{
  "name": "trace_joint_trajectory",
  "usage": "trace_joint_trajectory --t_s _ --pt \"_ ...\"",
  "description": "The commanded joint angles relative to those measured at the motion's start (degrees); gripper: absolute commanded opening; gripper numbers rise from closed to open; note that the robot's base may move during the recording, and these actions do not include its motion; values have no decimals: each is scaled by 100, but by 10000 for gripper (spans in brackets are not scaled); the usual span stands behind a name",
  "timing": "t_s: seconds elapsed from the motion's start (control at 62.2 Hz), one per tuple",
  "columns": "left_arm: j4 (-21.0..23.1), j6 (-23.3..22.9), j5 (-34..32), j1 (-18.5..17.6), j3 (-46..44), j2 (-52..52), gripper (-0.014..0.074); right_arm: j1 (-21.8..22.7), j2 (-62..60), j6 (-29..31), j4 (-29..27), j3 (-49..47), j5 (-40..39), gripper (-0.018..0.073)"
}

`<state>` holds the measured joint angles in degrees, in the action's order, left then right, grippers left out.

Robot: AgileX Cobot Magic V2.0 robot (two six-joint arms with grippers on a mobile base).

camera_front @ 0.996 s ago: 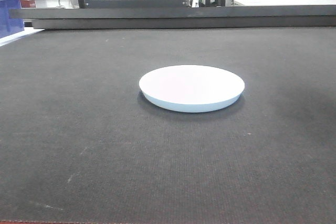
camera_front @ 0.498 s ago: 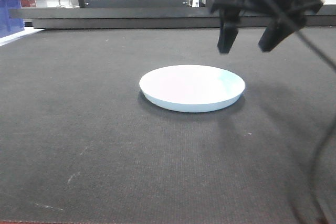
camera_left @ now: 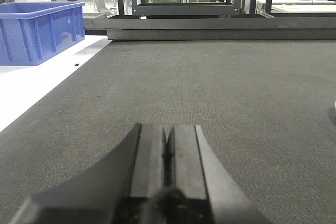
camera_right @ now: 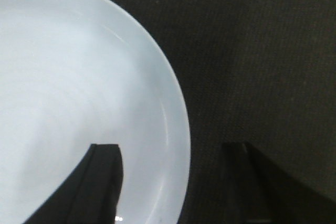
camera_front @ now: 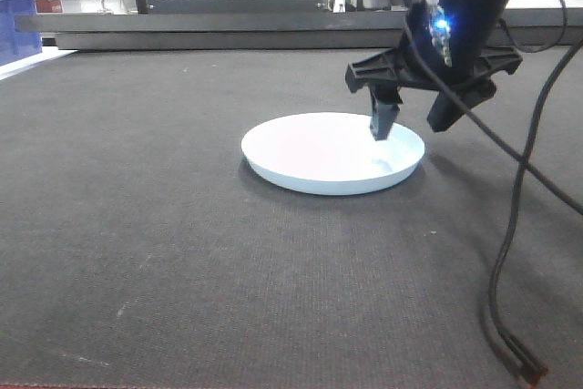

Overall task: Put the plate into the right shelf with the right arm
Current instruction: 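Lower the right gripper onto the white plate's rim and close it, then lift the white plate up off the table with the right gripper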

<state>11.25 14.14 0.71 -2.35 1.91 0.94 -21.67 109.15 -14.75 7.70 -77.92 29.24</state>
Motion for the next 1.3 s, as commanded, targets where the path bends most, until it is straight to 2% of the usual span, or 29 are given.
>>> trace_joint_trajectory --t_s 0.0,0.096,0.321,0.418,0.466,0.482,0.53,0.803,1.092,1.285 --pt "12 -14 -495 29 45 65 -47 11 -229 -6 168 -191 -382 398" --pt "12 -14 -495 29 45 65 -47 11 -143 -6 248 -191 -401 335" --pt "12 -14 -495 29 45 65 -47 11 -12 -6 341 -191 -355 289" --pt "12 -14 -495 29 45 65 -47 11 -12 -1 341 -191 -355 162" --pt "12 -14 -495 29 45 65 -47 11 -12 -1 341 -191 -335 48" --pt "12 -14 -495 29 45 65 -47 11 -12 -1 341 -191 -330 35" --pt "12 -14 -495 29 45 65 -47 11 -31 -1 341 -191 -330 60" --pt "12 -14 -495 29 45 65 -47 16 -648 -1 341 21 -310 55" --pt "12 -14 -495 29 45 65 -47 148 -2081 16 628 1410 -1018 55" --pt "12 -14 -495 29 45 65 -47 148 -3501 18 698 2387 -1577 55"
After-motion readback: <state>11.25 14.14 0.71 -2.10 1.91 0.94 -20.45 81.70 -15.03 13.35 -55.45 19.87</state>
